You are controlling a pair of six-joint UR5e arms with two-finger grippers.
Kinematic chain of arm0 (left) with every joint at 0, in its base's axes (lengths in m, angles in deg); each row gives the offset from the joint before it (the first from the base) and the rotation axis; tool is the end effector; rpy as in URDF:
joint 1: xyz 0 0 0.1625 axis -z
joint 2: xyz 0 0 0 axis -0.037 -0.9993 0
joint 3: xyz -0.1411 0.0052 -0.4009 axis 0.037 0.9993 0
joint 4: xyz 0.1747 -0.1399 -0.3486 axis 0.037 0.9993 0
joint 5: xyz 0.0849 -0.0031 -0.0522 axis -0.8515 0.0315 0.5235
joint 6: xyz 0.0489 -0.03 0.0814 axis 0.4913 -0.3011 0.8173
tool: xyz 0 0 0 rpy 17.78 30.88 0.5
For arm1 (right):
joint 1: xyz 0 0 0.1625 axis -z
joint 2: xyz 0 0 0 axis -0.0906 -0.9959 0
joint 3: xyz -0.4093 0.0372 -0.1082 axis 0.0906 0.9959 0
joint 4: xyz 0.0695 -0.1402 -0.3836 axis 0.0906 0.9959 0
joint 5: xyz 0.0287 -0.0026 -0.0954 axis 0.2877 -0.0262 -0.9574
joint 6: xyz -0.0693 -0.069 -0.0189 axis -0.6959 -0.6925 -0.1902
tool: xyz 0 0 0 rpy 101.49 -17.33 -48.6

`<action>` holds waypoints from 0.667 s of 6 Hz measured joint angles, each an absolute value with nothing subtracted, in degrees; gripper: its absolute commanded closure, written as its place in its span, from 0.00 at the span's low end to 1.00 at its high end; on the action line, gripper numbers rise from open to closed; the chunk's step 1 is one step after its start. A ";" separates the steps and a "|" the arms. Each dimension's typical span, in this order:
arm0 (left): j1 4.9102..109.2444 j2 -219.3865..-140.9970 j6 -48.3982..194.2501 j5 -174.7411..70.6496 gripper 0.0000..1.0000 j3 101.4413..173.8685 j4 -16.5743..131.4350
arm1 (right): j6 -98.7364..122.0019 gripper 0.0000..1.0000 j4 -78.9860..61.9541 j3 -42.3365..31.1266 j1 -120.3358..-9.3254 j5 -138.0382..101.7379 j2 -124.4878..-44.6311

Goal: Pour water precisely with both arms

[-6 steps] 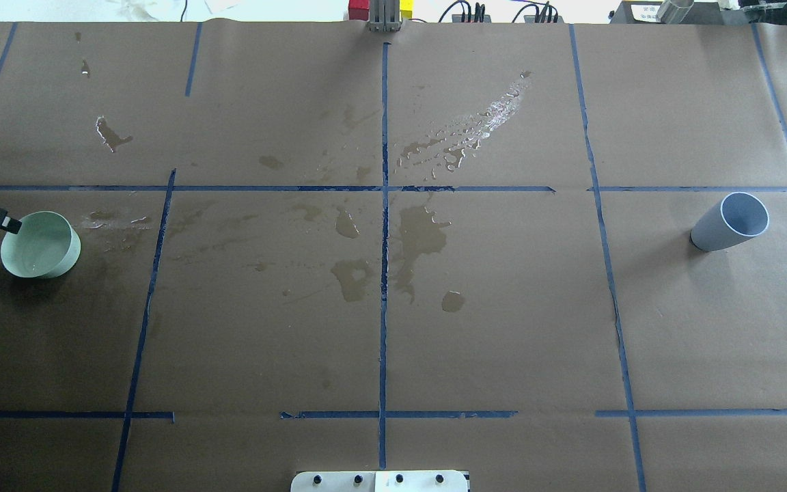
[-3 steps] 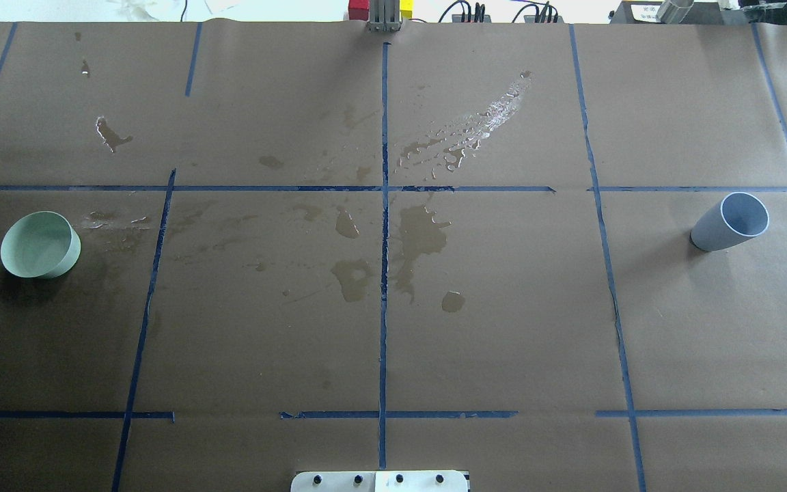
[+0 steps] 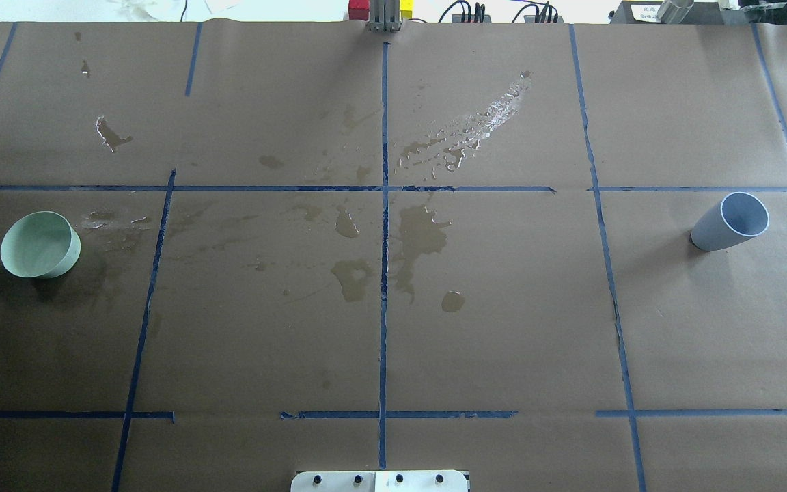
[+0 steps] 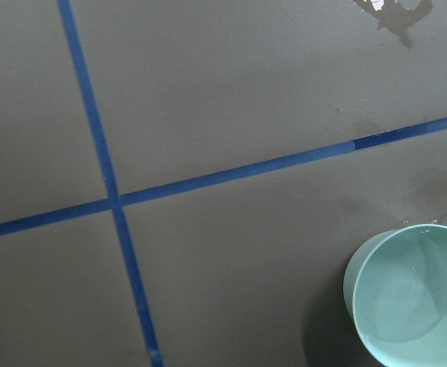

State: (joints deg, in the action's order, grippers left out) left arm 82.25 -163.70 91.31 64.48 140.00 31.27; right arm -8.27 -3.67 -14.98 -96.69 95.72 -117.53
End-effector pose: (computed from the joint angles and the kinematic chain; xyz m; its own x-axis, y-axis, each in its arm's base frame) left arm -0.0080 -0.5227 0.5978 0.6492 0.2125 -0.7303 -0.1392 0.9772 0.1606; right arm 0.0712 -0.4045 0.6341 0.6861 -0.1413 0.7136 0.0150 0.9835 0.1804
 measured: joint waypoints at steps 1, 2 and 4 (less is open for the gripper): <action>84.93 -163.68 95.82 63.83 0.00 140.57 26.10 | -8.29 0.00 -3.63 -15.04 -96.69 95.63 -117.56; 87.12 -163.47 98.93 61.66 0.00 140.81 21.68 | -8.29 0.00 -3.62 -15.07 -96.69 95.54 -117.64; 88.96 -162.89 100.02 56.86 0.00 141.37 19.81 | -8.16 0.00 -3.41 -14.86 -96.69 95.53 -118.35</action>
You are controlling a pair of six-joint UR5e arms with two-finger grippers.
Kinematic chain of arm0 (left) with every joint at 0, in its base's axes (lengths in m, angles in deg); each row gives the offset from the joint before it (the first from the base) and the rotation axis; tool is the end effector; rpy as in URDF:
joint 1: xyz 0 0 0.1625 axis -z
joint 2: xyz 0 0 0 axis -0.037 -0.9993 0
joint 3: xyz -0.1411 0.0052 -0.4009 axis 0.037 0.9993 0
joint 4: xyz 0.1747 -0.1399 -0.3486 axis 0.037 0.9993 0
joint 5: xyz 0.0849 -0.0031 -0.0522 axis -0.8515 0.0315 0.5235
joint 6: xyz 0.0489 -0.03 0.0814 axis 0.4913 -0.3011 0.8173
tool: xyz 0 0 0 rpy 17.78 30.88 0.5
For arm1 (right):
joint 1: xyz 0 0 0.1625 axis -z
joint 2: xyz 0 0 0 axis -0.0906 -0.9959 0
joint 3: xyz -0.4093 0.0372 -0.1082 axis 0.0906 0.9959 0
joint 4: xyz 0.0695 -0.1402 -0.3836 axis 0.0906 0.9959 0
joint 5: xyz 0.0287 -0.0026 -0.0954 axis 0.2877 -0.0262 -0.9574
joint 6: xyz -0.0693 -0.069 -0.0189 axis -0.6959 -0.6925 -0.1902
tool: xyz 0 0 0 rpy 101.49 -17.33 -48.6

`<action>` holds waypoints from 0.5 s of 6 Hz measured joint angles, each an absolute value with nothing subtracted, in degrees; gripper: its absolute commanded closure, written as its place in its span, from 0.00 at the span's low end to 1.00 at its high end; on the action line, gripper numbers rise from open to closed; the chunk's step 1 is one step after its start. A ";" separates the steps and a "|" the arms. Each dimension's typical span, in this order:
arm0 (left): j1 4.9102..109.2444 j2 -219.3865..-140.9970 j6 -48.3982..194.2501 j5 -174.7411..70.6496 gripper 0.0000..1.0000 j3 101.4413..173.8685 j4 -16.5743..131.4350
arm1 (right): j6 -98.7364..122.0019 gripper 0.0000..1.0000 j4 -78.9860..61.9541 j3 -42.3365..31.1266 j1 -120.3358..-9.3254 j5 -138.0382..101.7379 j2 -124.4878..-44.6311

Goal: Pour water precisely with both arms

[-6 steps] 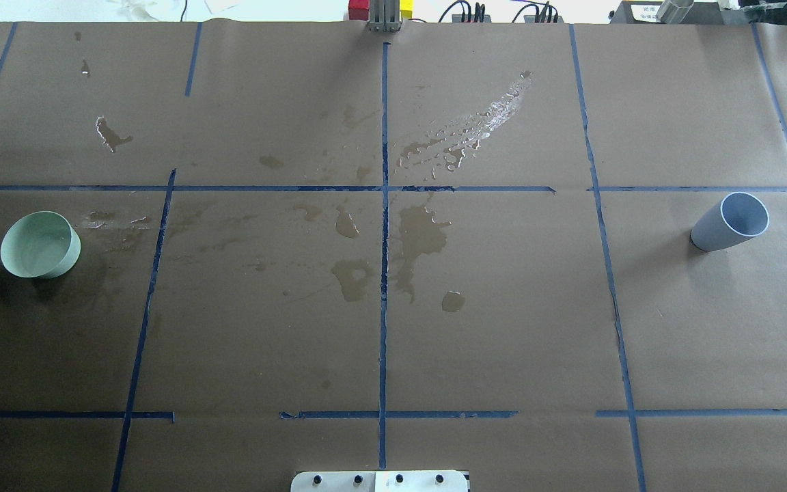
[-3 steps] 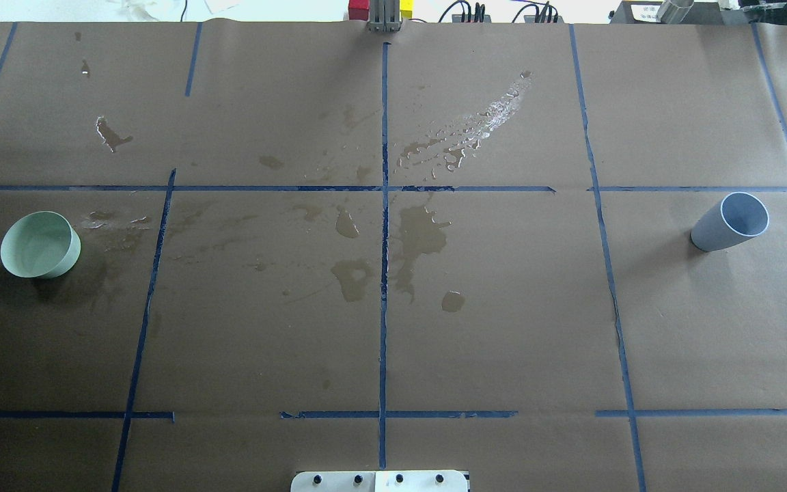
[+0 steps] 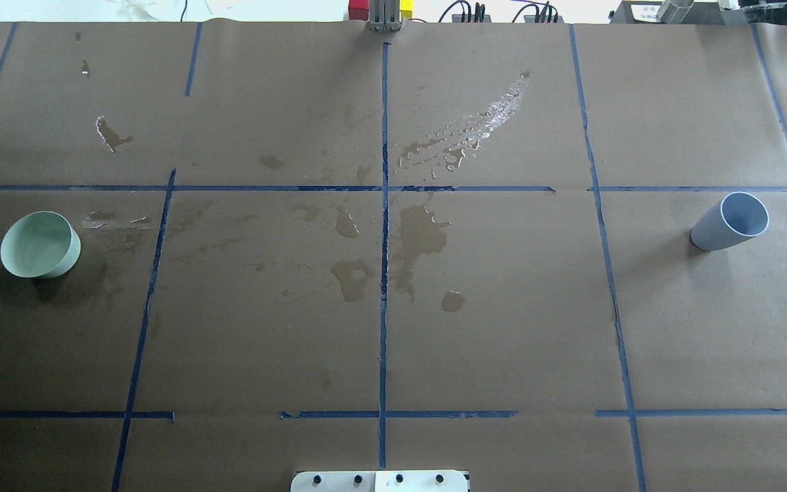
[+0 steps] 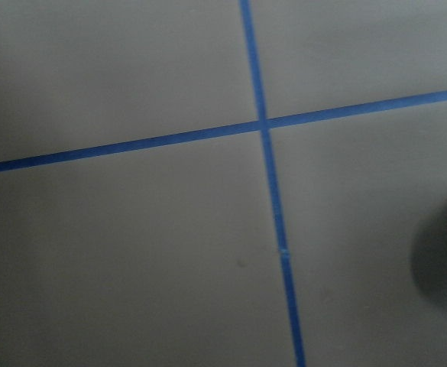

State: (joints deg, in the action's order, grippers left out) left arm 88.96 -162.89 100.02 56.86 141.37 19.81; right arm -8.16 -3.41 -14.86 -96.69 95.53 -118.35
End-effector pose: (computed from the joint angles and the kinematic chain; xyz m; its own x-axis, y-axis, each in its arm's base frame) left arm -0.0782 -0.4985 0.6227 0.7464 0.1512 -0.6481 -0.1444 0.9874 0.0641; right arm 0.0713 -0.3974 0.6416 0.6882 -0.1241 0.7149 0.0137 0.9873 0.1582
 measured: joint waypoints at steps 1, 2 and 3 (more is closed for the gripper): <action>89.03 -162.85 100.04 56.54 0.00 141.30 20.20 | -8.10 0.00 -3.42 -14.79 -96.69 95.56 -118.72; 89.06 -162.82 100.10 56.61 0.00 140.85 20.76 | -8.06 0.00 -3.46 -14.72 -96.69 95.58 -119.05; 89.04 -162.73 100.10 56.60 0.00 140.79 21.02 | -8.04 0.00 -3.47 -14.64 -96.69 95.53 -119.19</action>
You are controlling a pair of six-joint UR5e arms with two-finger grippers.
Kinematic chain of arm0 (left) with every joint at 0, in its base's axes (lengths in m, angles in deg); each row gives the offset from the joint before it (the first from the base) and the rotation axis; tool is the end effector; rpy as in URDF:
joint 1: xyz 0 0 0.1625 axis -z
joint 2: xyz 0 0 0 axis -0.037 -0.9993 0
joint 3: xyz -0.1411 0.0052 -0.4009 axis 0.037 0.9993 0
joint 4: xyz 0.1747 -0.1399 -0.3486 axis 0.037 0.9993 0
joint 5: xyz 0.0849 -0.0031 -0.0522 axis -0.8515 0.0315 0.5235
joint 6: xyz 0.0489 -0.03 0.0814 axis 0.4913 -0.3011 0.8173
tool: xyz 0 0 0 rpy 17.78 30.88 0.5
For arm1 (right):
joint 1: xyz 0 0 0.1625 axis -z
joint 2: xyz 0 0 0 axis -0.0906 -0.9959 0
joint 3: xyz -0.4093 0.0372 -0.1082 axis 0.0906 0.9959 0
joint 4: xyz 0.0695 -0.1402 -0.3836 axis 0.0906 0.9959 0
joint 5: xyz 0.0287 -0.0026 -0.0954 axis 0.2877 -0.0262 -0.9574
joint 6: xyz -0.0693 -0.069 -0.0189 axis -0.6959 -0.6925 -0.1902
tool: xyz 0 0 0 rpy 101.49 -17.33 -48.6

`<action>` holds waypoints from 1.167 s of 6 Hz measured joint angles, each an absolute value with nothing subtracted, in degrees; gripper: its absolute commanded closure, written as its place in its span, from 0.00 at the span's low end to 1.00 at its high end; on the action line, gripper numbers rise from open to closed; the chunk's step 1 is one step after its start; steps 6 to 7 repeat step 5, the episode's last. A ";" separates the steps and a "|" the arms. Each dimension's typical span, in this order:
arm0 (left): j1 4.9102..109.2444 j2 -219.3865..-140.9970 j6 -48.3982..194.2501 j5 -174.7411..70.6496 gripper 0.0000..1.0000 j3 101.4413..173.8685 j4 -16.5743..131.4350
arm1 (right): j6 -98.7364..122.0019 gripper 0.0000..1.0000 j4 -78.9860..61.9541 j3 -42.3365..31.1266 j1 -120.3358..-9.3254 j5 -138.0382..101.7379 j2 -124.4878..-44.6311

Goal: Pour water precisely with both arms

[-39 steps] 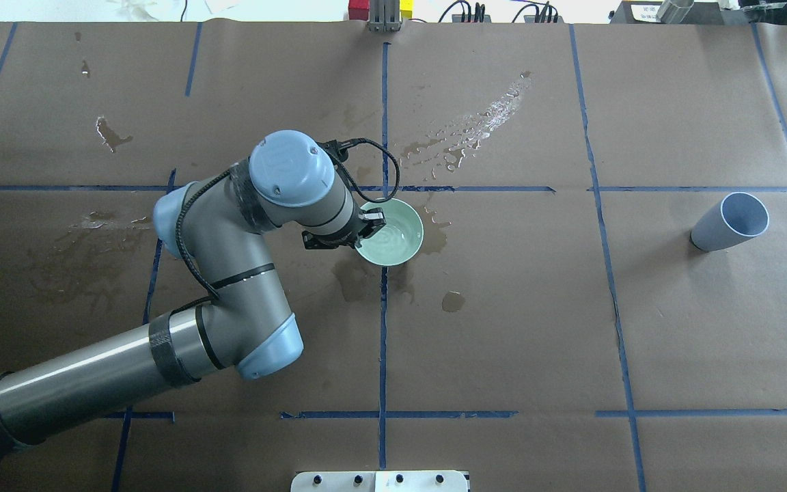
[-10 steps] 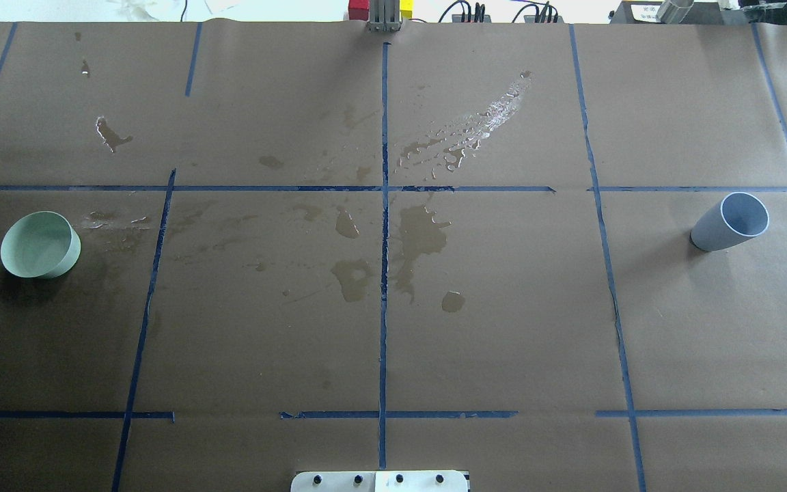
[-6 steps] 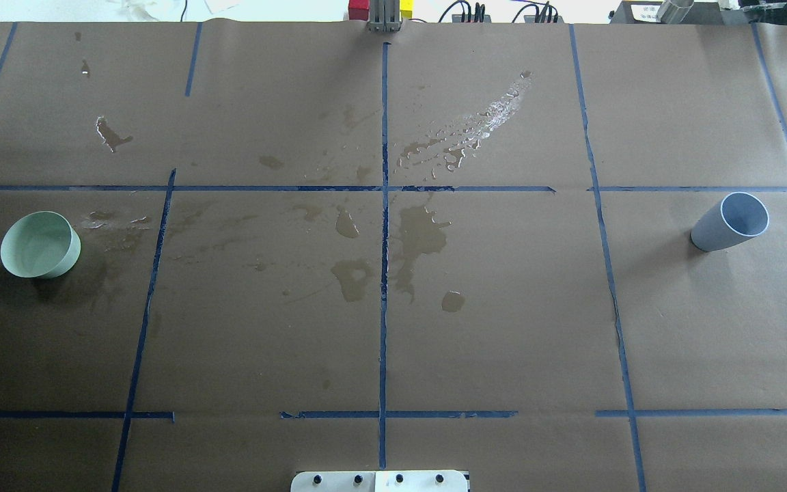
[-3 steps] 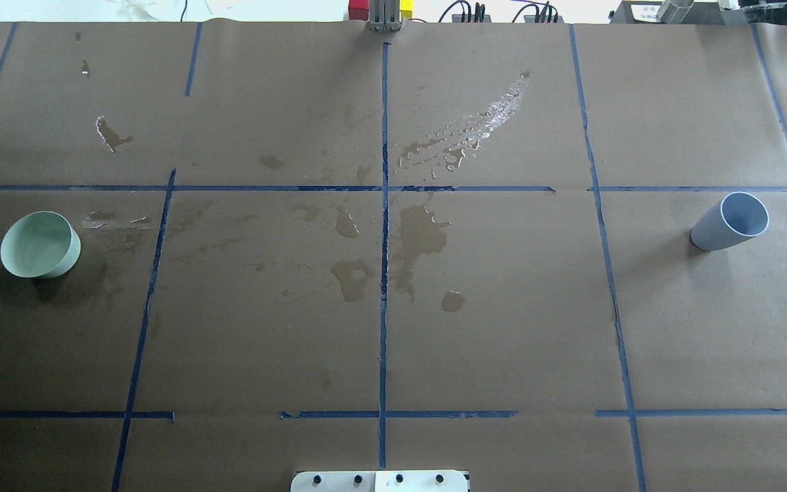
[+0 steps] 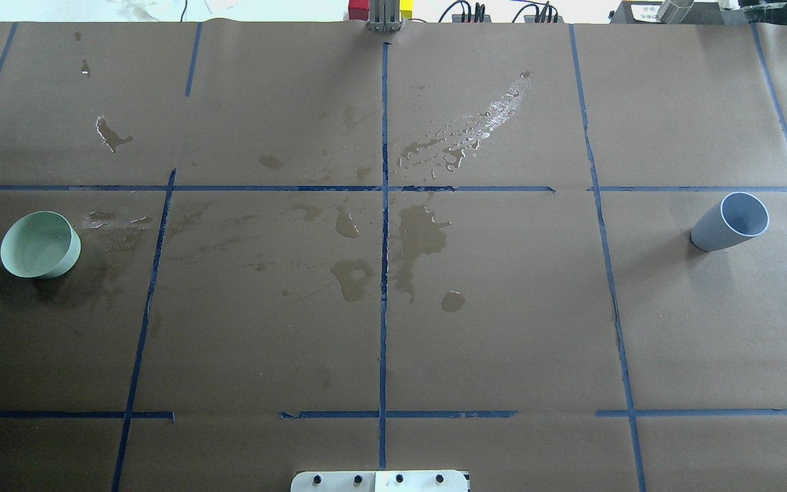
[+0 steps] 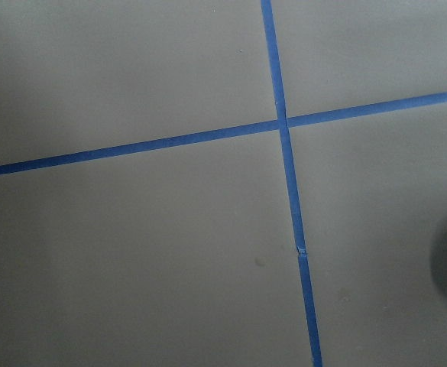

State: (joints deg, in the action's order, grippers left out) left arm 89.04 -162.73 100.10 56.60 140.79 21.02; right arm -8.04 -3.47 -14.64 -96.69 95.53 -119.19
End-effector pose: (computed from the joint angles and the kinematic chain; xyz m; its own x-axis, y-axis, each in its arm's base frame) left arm -0.0792 -0.4985 0.6273 0.7494 0.1570 -0.6433 -0.1447 0.9868 0.0723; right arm 0.0711 -0.3901 0.6492 0.6879 -0.1095 0.7175 0.0122 0.9901 0.1395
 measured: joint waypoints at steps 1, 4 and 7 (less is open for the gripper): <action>88.89 -162.67 100.09 56.46 0.00 140.66 21.13 | -8.03 0.00 -3.51 -14.54 -96.69 95.45 -119.26; 88.62 -162.54 100.15 56.62 0.00 141.01 21.22 | -7.97 0.00 -3.46 -14.12 -96.62 95.41 -119.26; 88.59 -162.55 100.14 56.63 0.00 141.15 21.22 | -7.99 0.00 -3.53 -14.01 -96.57 95.43 -119.26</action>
